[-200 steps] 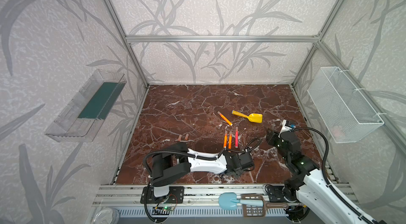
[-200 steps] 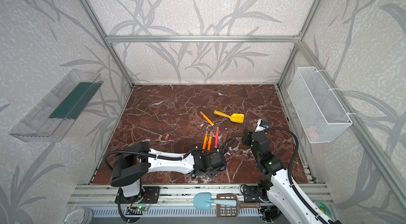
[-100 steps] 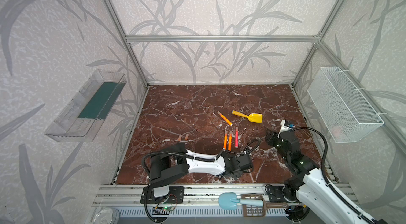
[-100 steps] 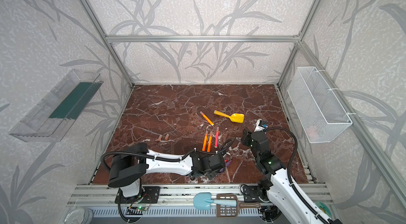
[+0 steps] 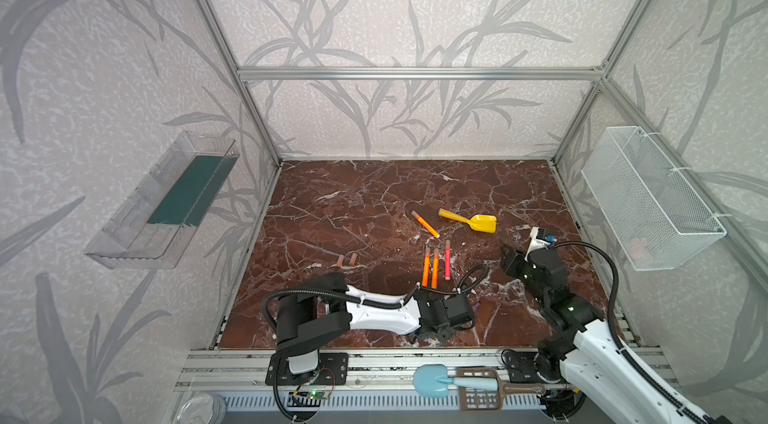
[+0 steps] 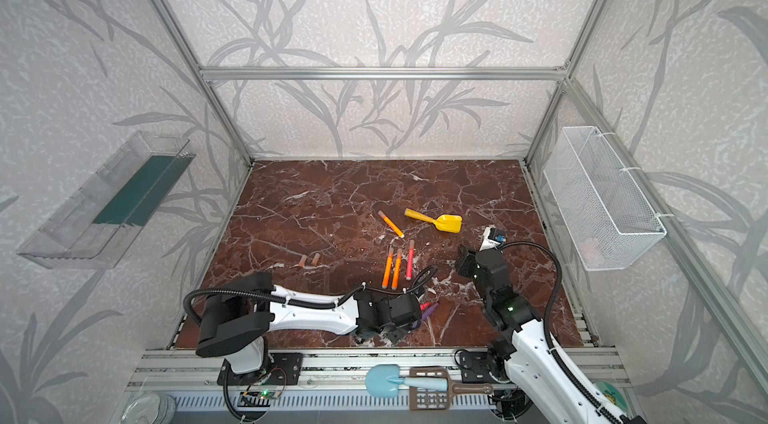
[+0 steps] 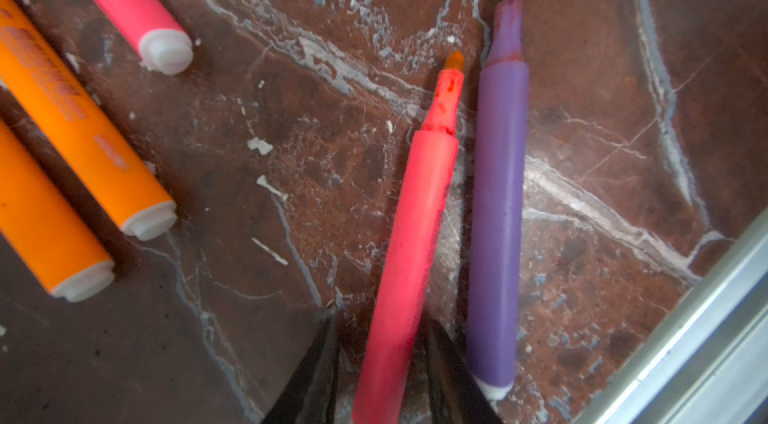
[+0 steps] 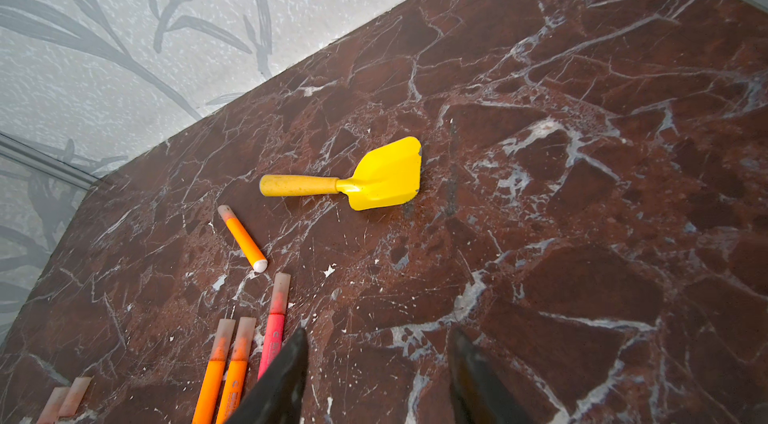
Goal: Insert the pens into the pen caps
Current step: 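Lower the left gripper onto the pink highlighter beside the purple marker, then grasp and lift the pink highlighter with the left gripper while the right moves away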
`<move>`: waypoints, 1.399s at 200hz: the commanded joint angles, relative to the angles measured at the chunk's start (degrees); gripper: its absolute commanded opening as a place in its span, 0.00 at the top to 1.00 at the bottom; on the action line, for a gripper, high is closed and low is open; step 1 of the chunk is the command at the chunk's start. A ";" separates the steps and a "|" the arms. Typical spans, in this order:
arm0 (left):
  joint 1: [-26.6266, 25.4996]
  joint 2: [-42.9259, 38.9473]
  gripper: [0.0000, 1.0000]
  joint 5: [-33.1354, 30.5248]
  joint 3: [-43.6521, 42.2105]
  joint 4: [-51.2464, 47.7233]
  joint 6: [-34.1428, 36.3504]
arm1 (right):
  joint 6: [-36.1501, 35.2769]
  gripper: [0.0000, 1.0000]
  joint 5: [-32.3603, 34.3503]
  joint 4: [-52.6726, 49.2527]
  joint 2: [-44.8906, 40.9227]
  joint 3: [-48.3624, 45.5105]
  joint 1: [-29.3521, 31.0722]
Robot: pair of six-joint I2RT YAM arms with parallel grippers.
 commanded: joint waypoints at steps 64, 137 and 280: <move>0.92 -2.17 0.86 -4.25 -1.35 -2.07 0.36 | 11.39 0.34 1.75 26.25 10.90 -4.54 1.84; 11.08 -21.29 0.97 -5.27 -7.49 -1.76 0.83 | 5.86 0.13 11.77 51.75 49.01 14.26 12.56; 35.91 -73.74 1.00 -24.32 -26.06 -19.75 -5.82 | -18.29 0.01 11.92 82.63 97.46 51.18 24.13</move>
